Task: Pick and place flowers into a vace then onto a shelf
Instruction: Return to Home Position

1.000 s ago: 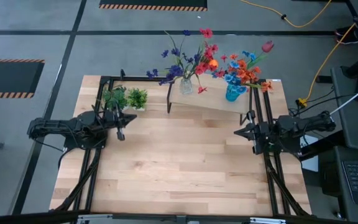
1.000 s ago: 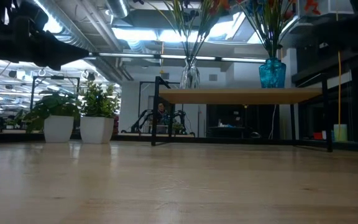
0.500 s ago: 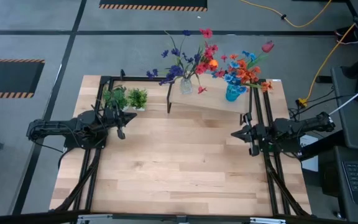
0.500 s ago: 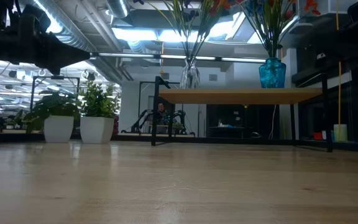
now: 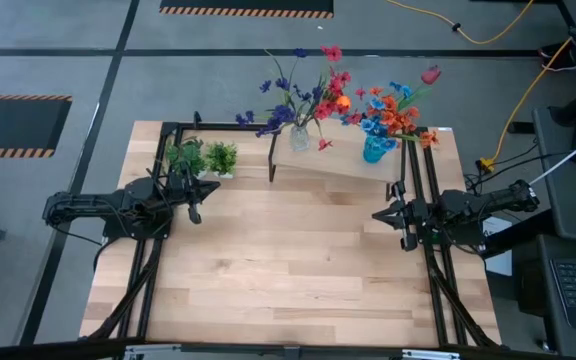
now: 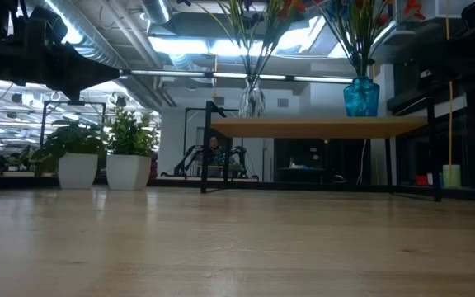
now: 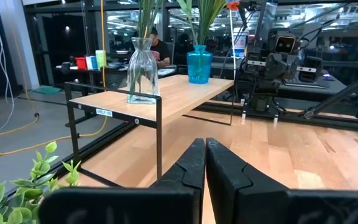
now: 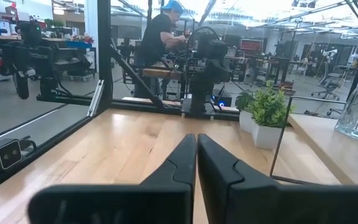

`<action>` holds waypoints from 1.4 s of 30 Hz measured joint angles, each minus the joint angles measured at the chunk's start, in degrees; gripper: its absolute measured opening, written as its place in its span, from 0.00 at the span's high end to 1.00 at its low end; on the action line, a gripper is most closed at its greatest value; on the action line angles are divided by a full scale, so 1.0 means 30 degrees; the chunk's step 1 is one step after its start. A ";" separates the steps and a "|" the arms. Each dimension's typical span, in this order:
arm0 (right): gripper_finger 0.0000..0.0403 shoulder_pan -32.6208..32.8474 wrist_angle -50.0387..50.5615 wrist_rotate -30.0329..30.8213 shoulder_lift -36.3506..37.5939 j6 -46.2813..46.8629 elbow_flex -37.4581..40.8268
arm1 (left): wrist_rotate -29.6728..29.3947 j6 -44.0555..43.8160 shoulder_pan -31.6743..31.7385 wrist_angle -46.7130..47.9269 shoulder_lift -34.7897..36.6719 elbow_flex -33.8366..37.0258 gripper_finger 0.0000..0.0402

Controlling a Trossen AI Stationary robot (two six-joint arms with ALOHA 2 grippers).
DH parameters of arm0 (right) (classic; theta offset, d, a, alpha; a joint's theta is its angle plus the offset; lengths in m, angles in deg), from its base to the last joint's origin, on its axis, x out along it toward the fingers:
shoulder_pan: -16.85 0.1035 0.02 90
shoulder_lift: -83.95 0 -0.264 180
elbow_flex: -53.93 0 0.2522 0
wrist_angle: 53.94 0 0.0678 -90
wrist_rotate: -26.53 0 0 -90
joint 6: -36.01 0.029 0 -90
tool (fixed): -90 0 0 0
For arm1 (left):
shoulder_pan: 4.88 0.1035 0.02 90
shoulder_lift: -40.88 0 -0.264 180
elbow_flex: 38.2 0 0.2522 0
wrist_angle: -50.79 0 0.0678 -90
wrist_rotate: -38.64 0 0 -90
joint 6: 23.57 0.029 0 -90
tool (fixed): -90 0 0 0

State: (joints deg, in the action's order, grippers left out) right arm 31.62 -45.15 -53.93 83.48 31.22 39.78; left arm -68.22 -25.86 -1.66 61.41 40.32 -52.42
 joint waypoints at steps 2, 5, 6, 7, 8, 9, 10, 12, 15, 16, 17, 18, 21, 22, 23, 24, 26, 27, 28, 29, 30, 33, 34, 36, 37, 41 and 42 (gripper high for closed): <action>0.96 0.0000 0.0000 -0.0007 0.0000 -0.0025 0.0000 | 0.0000 0.0000 0.0000 0.0004 0.0000 -0.0002 0.98; 0.96 0.0000 0.0007 -0.0007 0.0000 -0.0047 0.0000 | 0.0000 0.0000 0.0000 0.0000 0.0000 -0.0002 0.97; 0.96 0.0000 0.0007 -0.0007 0.0000 -0.0061 0.0000 | 0.0000 0.0000 0.0000 0.0000 0.0000 0.0006 0.98; 0.96 0.0000 0.0012 -0.0007 0.0000 -0.0062 0.0000 | 0.0000 0.0000 0.0000 0.0000 0.0000 -0.0001 0.98; 0.96 0.0000 0.0015 -0.0011 0.0000 -0.0062 0.0000 | 0.0000 0.0000 0.0000 0.0000 0.0000 -0.0001 0.98; 0.96 0.0000 0.0015 -0.0015 0.0000 -0.0062 0.0000 | 0.0000 0.0000 0.0000 0.0001 0.0000 -0.0002 0.98; 0.96 0.0000 0.0017 -0.0015 0.0000 -0.0062 0.0000 | 0.0000 0.0000 0.0000 0.0000 0.0000 0.0003 0.98; 0.96 0.0000 0.0029 -0.0022 0.0000 -0.0062 0.0000 | 0.0000 0.0000 0.0000 0.0000 0.0000 -0.0002 0.98; 0.96 0.0000 0.0029 -0.0022 0.0000 -0.0170 0.0000 | 0.0000 0.0000 0.0000 0.0000 0.0000 -0.0002 0.98; 0.96 0.0000 0.0029 -0.0028 0.0000 -0.0261 0.0000 | 0.0000 0.0002 0.0000 0.0000 0.0000 -0.0002 0.98; 0.96 0.0000 0.0036 -0.0051 0.0000 0.0060 0.0000 | 0.0000 0.0005 0.0000 0.0000 0.0000 -0.0002 0.97; 0.96 0.0000 0.0050 -0.0075 -0.0004 0.0555 0.0000 | 0.0000 0.0000 0.0000 0.0000 0.0000 -0.0002 0.97; 0.96 0.0000 0.0055 -0.0080 -0.0044 0.1495 0.0000 | 0.0000 0.0001 0.0000 0.0000 0.0000 -0.0002 0.98; 0.96 0.0005 0.0056 -0.0080 -0.0036 0.1654 0.0000 | 0.0000 0.0007 0.0000 0.0000 0.0000 -0.0002 0.98; 0.96 0.0030 0.0100 -0.0080 -0.0036 0.1909 0.0000 | 0.0000 0.0004 0.0000 0.0000 0.0000 -0.0002 0.98; 0.96 0.0036 0.0289 -0.0087 -0.0036 0.2040 0.0000 | 0.0000 0.0007 0.0000 0.0000 0.0000 -0.0002 0.98; 0.96 0.0036 0.0761 -0.0093 -0.0013 0.2068 0.0000 | -0.0005 0.0007 0.0000 0.0000 -0.0002 -0.0002 0.98; 0.96 0.0036 0.0681 -0.0109 -0.0012 0.2050 0.0000 | 0.0000 0.0007 0.0000 -0.0007 -0.0007 -0.0002 0.98; 0.96 0.0029 0.0611 -0.0101 0.0000 0.2016 0.0000 | 0.0000 0.0007 0.0000 0.0000 -0.0007 -0.0002 0.98; 0.96 0.0029 0.0599 -0.0074 0.0000 0.2000 0.0000 | 0.0000 0.0007 0.0000 0.0000 -0.0007 -0.0002 0.98; 0.96 0.0029 0.0630 -0.0066 0.0000 0.2000 0.0000 | -0.0002 0.0007 0.0000 -0.0005 -0.0007 -0.0002 0.98; 0.96 0.0029 0.0619 -0.0066 0.0000 0.1979 0.0000 | 0.0000 0.0007 0.0000 0.0000 -0.0007 0.0005 0.97; 0.96 0.0029 0.0619 -0.0060 0.0000 0.1959 0.0000 | 0.0000 0.0007 0.0000 -0.0003 -0.0007 0.0001 0.97; 0.96 0.0029 0.0619 -0.0058 0.0000 0.1952 0.0000 | -0.0003 0.0007 0.0000 -0.0004 -0.0007 -0.0002 0.98; 0.96 0.0029 0.0619 -0.0058 -0.0007 0.1949 0.0000 | 0.0000 0.0007 0.0000 0.0000 -0.0007 -0.0002 0.98; 0.96 0.0029 0.0619 -0.0052 -0.0007 0.1942 0.0000 | 0.0000 0.0007 0.0000 -0.0003 -0.0007 -0.0002 0.98; 0.96 0.0029 0.0619 -0.0051 -0.0007 0.1942 0.0000 | 0.0000 0.0007 0.0000 0.0000 -0.0007 -0.0002 0.98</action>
State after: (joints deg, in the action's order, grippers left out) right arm 31.71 -43.29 -54.08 83.46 37.04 39.78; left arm -68.22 -25.83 -1.66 61.41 40.30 -52.43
